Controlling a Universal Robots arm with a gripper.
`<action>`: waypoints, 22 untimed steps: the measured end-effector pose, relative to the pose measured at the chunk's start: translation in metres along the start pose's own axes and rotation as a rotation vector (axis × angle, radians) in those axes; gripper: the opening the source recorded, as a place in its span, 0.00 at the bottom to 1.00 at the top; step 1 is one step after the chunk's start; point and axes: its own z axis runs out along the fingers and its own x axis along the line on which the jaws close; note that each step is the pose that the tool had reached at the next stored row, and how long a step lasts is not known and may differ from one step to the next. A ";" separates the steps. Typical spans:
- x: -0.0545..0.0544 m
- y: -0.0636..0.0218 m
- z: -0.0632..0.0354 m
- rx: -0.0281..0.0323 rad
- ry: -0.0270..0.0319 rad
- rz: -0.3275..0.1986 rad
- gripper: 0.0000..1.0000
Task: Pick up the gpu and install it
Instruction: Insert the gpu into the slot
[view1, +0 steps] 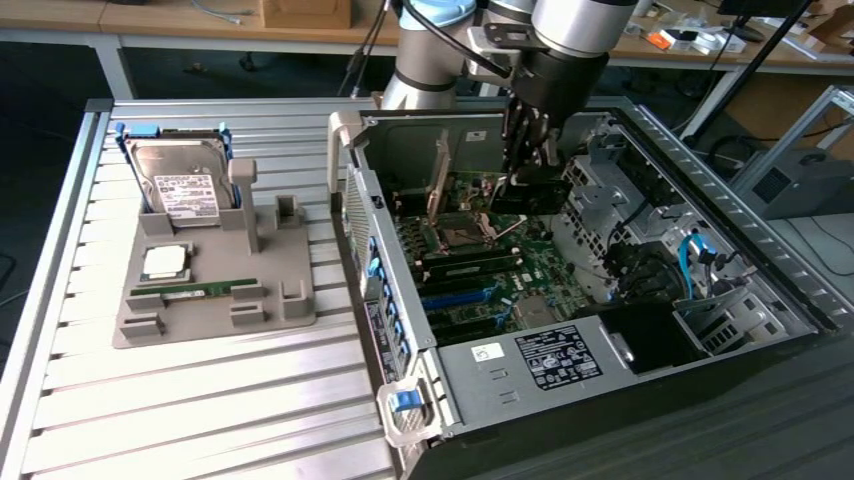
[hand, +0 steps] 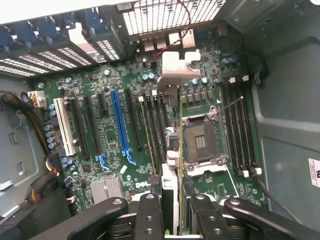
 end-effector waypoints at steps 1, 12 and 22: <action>0.000 0.0000 0.0001 -0.0001 -0.0001 -0.002 0.27; 0.000 0.0000 0.0004 -0.0005 -0.0003 -0.018 0.27; 0.000 0.0000 0.0008 -0.0009 -0.0005 -0.032 0.27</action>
